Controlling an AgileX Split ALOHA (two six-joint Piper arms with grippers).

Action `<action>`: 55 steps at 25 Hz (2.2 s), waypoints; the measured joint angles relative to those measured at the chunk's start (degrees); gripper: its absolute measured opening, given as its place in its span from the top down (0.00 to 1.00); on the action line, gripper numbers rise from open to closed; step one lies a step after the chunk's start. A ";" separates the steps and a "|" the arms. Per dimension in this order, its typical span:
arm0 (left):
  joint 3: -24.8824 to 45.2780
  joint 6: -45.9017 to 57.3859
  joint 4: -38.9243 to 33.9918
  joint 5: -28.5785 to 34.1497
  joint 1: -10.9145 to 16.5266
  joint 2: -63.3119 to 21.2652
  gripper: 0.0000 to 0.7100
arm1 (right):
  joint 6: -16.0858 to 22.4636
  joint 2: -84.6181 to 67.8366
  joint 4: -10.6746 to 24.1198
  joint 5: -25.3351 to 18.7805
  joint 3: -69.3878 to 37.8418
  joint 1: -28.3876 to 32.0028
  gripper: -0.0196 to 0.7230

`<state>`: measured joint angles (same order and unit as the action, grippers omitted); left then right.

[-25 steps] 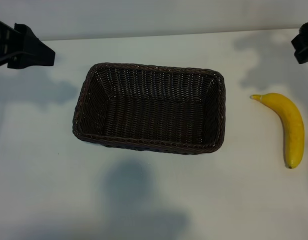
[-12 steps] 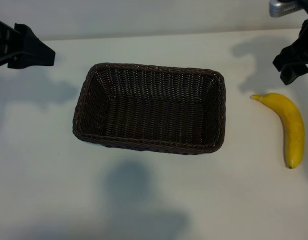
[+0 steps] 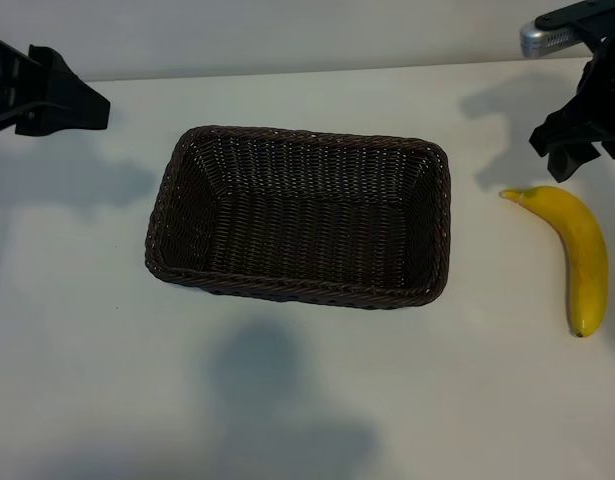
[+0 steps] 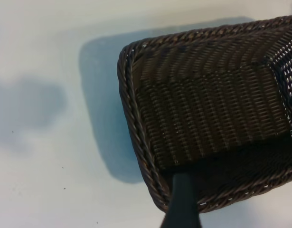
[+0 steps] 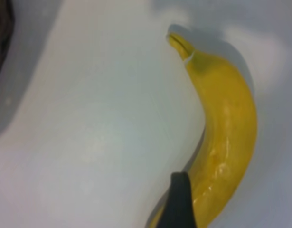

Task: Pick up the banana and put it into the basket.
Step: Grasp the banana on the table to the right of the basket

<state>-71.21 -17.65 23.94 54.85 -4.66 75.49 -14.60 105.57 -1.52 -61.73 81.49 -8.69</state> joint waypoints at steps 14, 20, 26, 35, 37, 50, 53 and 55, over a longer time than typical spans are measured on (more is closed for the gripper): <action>0.00 -0.10 0.00 -2.13 0.00 0.00 0.14 | 3.30 3.15 2.30 1.87 -1.48 2.04 0.15; 0.00 -0.17 0.00 -2.90 0.00 0.00 0.14 | 3.10 3.26 1.52 3.15 -6.33 3.80 0.16; 0.00 -0.17 0.00 -3.25 0.00 0.00 0.14 | 0.48 3.33 -4.54 5.36 -7.49 3.85 0.16; 0.00 -0.17 0.00 -3.25 0.00 0.00 0.14 | -0.79 3.33 -4.86 6.48 -7.49 3.85 0.16; 0.00 -0.17 0.00 -3.25 0.00 0.00 0.14 | -0.88 3.33 -4.86 6.48 -7.49 3.85 0.16; 0.00 -0.17 0.00 -3.25 0.00 0.00 0.14 | -3.40 3.33 -7.63 10.46 -7.94 3.85 0.16; 0.00 -0.31 0.00 -3.25 0.00 0.00 0.14 | -3.66 3.33 -7.67 10.93 -7.94 3.85 0.16; 0.00 -0.43 0.00 -3.25 0.00 0.00 0.14 | -3.66 3.33 -7.67 10.93 -7.94 3.85 0.16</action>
<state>-71.21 -18.08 23.94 51.59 -4.66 75.49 -18.26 108.90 -9.19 -50.80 73.55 -4.84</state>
